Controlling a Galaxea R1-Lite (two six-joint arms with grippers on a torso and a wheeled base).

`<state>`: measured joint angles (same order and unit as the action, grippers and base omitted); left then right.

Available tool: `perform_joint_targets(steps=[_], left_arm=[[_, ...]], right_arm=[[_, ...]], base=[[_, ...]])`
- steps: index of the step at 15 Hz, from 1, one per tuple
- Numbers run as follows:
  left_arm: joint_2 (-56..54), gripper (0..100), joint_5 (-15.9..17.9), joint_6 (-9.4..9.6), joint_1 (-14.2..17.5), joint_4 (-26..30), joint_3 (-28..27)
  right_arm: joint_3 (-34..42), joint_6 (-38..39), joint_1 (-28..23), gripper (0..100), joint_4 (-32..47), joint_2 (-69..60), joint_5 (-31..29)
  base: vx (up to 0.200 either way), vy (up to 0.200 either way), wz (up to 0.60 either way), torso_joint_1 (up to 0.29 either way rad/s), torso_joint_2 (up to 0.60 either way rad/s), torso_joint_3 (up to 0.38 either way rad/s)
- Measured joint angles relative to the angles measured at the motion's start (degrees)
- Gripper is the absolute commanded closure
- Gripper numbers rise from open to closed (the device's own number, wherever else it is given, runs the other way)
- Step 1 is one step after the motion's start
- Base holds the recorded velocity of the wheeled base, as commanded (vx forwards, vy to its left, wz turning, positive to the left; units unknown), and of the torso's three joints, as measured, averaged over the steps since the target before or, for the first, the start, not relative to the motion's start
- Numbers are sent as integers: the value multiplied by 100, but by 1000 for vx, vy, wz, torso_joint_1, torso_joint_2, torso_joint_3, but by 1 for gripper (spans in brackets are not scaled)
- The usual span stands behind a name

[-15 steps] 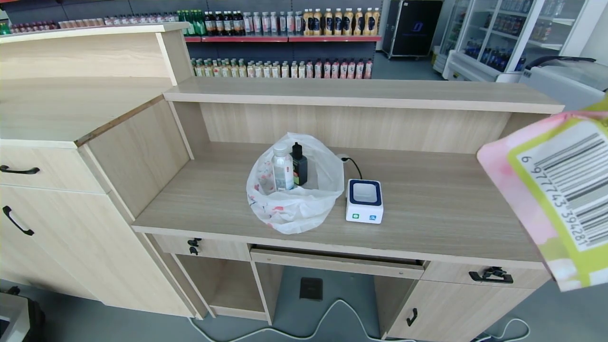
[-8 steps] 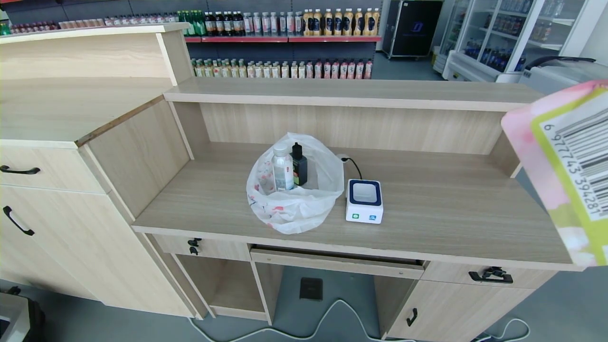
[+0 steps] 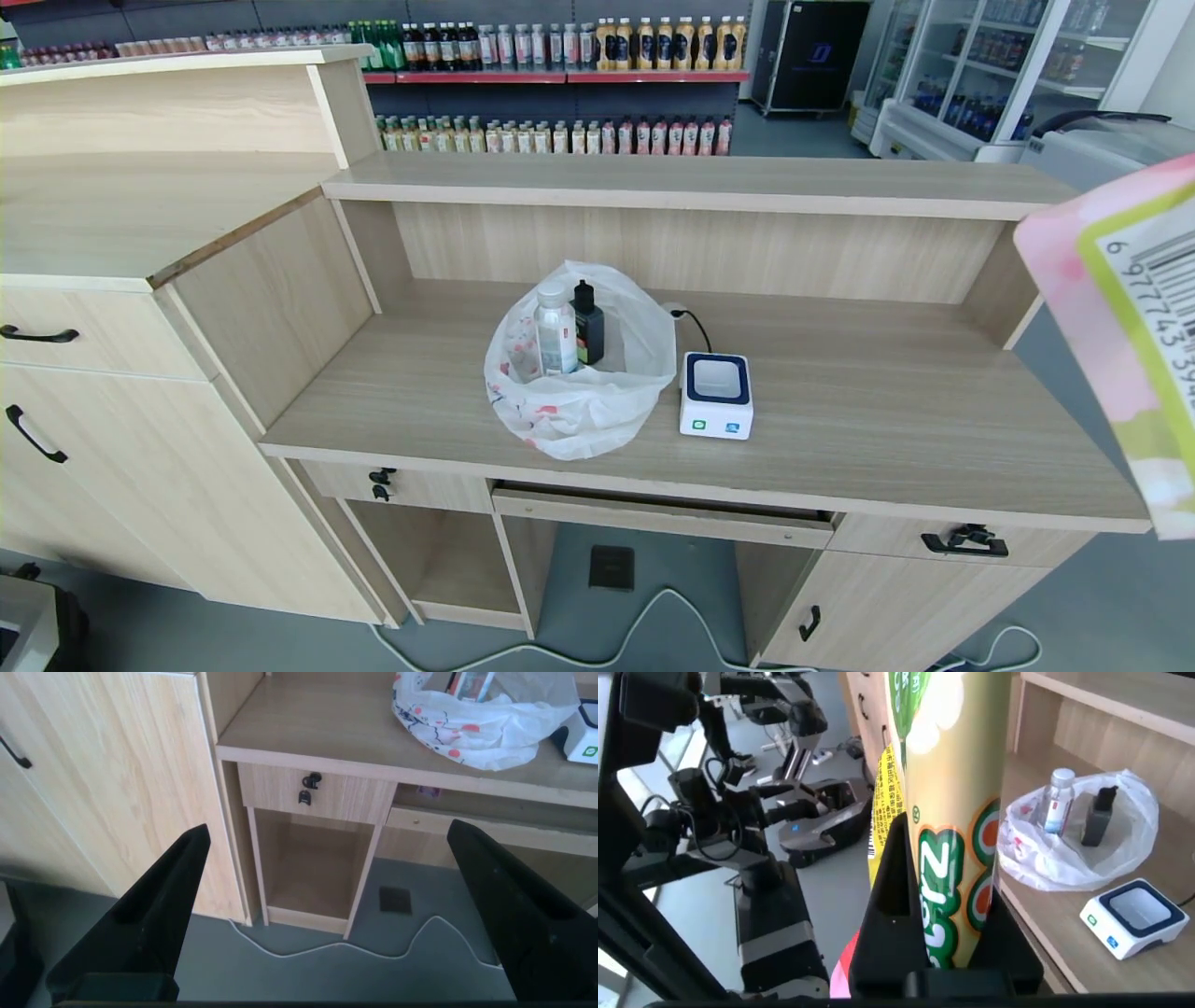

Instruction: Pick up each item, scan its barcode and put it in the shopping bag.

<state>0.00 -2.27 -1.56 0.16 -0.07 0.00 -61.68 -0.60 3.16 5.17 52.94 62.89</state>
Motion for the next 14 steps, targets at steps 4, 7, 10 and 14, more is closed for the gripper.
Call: perform_joint_targets(steps=[4, 7, 10, 14], left_arm=[[0, 0, 0, 1, 0, 0, 0], [0, 0, 0, 1, 0, 0, 0], [0, 0, 0, 0, 0, 0, 0], [0, 0, 0, 1, 0, 0, 0]], right_arm=[[0, 2, 37, 100, -5, -41, 2], [17, 0, 43, 100, -6, -50, 2], [37, -22, 69, 100, -6, -38, -5], [85, -185, 59, 100, -9, 113, -580]], base=[[0, 0, 0, 0, 0, 0], [0, 0, 0, 0, 0, 0], [0, 0, 0, 0, 0, 0], [0, 0, 0, 0, 0, 0]])
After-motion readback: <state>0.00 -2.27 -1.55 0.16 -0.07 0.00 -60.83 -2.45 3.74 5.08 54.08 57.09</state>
